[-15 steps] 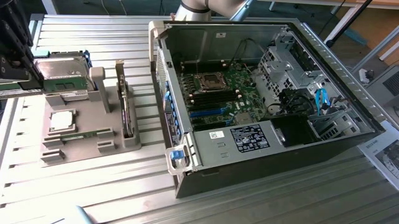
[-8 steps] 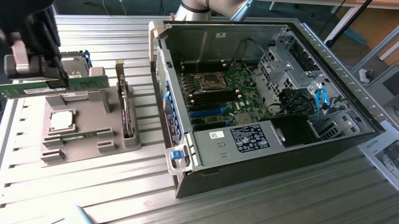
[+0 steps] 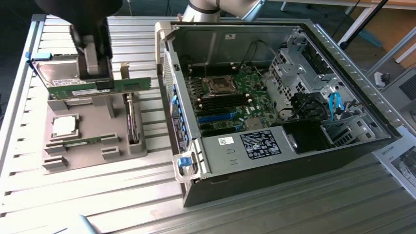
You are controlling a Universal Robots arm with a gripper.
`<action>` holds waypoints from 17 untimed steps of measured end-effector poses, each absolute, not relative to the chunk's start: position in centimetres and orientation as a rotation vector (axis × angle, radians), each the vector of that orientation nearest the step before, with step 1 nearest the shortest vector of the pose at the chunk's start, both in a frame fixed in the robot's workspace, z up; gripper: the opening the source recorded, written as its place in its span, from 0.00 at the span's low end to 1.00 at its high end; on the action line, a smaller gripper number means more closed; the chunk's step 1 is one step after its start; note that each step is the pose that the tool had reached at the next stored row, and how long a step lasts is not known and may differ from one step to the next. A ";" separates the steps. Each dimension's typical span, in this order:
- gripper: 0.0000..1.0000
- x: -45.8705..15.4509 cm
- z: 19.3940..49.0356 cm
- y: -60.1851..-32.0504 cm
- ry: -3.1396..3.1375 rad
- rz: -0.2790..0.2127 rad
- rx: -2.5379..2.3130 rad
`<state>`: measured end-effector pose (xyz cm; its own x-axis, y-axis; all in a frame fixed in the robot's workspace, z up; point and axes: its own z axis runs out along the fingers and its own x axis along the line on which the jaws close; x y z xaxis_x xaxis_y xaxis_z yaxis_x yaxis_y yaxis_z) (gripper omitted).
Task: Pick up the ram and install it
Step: 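Pick up the ram and move it above insertion slot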
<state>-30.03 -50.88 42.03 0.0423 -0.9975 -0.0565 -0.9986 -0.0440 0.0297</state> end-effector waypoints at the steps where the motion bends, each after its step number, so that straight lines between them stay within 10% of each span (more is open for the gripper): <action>1: 0.12 -29.6 42.0 -50.9 2.160 0.096 -2.255; 17: 0.12 -21.8 41.5 -50.9 2.160 0.096 -2.255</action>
<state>-21.84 -50.88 41.51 0.0422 -0.9975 -0.0564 -0.9986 -0.0439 0.0298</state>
